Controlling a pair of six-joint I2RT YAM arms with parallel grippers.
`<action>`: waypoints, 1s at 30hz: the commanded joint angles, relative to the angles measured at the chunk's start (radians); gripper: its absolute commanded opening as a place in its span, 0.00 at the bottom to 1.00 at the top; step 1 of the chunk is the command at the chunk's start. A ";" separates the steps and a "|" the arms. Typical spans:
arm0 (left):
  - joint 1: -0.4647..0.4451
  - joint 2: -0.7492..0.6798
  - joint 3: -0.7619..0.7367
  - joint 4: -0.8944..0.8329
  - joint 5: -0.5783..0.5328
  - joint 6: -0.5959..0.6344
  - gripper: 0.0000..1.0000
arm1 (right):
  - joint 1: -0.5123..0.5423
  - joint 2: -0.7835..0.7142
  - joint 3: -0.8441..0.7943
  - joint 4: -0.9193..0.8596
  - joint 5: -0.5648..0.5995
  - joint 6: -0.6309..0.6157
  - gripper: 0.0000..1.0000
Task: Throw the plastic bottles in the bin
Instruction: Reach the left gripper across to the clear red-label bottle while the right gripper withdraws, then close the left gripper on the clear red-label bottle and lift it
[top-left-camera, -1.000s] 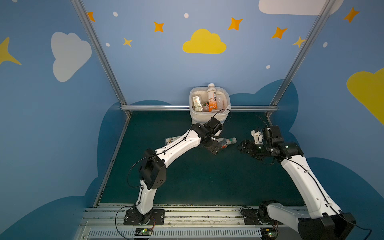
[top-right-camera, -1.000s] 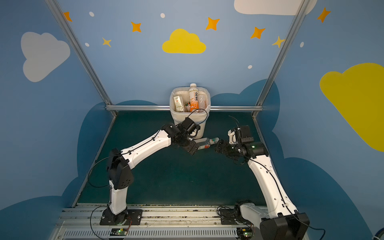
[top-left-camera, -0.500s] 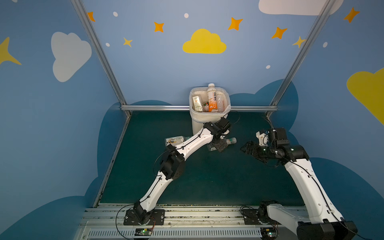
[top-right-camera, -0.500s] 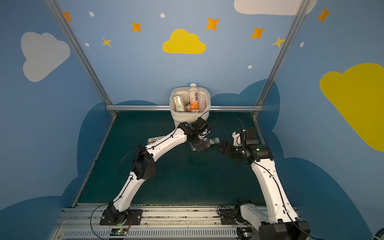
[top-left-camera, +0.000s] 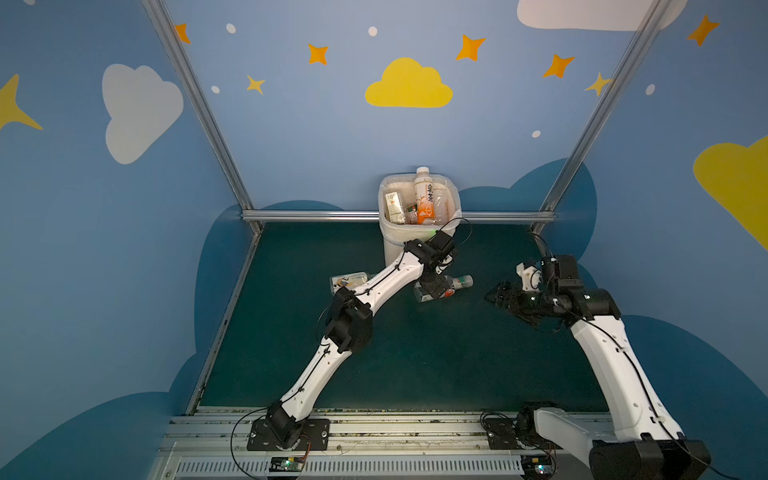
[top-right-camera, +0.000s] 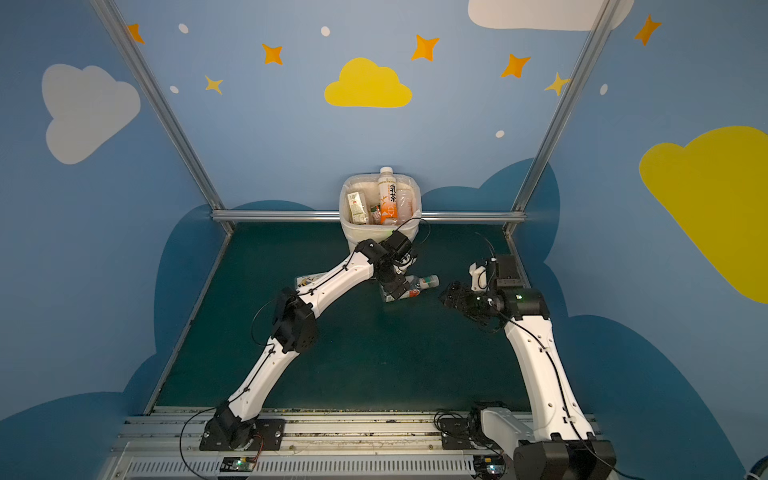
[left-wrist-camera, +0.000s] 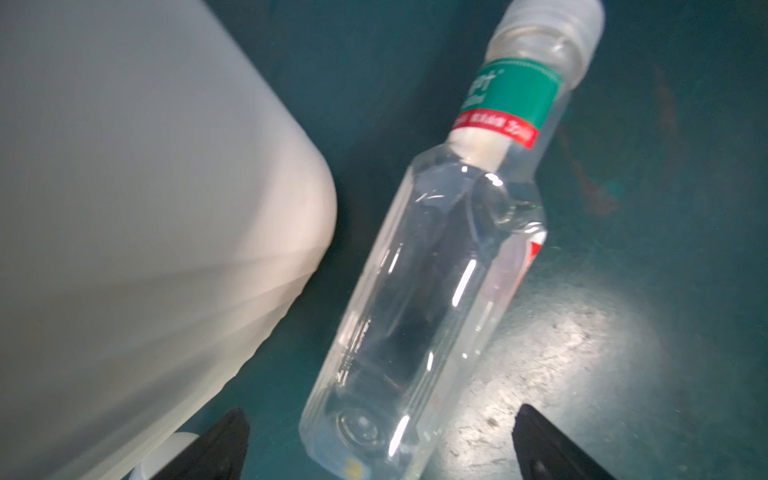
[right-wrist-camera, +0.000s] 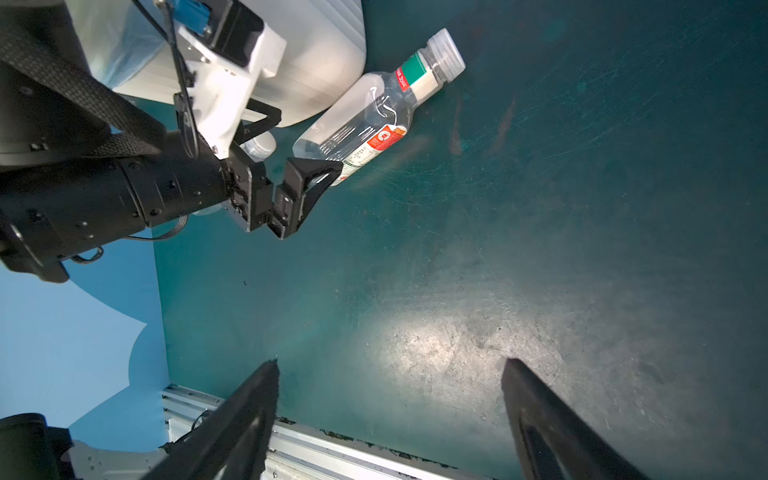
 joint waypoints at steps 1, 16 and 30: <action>0.000 0.025 0.019 -0.024 0.042 0.002 1.00 | -0.012 0.011 0.023 -0.016 -0.023 -0.015 0.85; 0.001 0.043 0.003 -0.073 0.150 -0.036 0.86 | -0.038 0.015 0.012 -0.004 -0.048 -0.011 0.85; -0.006 0.000 -0.114 -0.013 0.131 -0.096 0.56 | -0.052 -0.023 -0.039 -0.007 -0.064 -0.003 0.84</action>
